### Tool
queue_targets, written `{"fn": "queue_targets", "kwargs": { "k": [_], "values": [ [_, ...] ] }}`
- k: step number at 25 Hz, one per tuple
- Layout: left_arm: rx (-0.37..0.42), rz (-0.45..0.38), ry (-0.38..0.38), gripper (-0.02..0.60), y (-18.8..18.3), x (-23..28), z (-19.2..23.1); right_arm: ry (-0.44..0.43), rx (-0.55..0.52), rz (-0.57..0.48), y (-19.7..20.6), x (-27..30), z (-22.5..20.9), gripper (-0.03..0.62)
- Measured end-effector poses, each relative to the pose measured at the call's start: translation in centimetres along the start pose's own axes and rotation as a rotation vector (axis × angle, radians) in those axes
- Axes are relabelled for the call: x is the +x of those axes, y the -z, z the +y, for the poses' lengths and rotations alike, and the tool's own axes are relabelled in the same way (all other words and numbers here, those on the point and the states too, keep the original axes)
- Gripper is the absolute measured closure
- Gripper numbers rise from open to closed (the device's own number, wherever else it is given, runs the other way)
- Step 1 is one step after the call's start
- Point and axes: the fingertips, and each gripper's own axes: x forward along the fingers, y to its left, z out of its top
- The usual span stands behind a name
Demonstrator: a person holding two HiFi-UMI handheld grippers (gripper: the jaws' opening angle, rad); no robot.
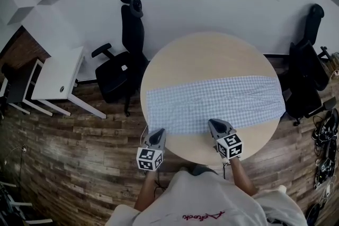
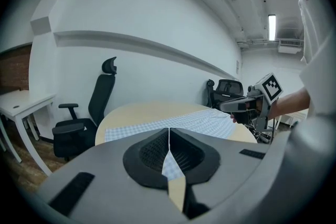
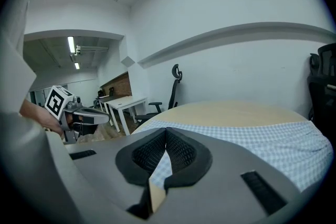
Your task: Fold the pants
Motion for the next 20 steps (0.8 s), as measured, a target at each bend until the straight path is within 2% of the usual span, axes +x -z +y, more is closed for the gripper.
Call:
{"fn": "queue_targets", "kwargs": {
  "k": [8, 14, 20],
  "values": [
    [0.061, -0.003, -0.031, 0.546, -3.8, 3.3, -2.0, -0.035, 0.021, -0.071, -2.8, 0.6, -4.4, 0.565],
    [0.048, 0.045, -0.058, 0.546, -2.4, 3.6, -2.0, -0.052, 0.04, -0.048, -1.6, 1.0, -5.9, 0.565],
    [0.032, 0.06, -0.069, 0.546, -2.2, 4.7, -0.3, -0.045, 0.044, -0.013, -1.0, 2.5, -7.4, 0.565]
  ]
}}
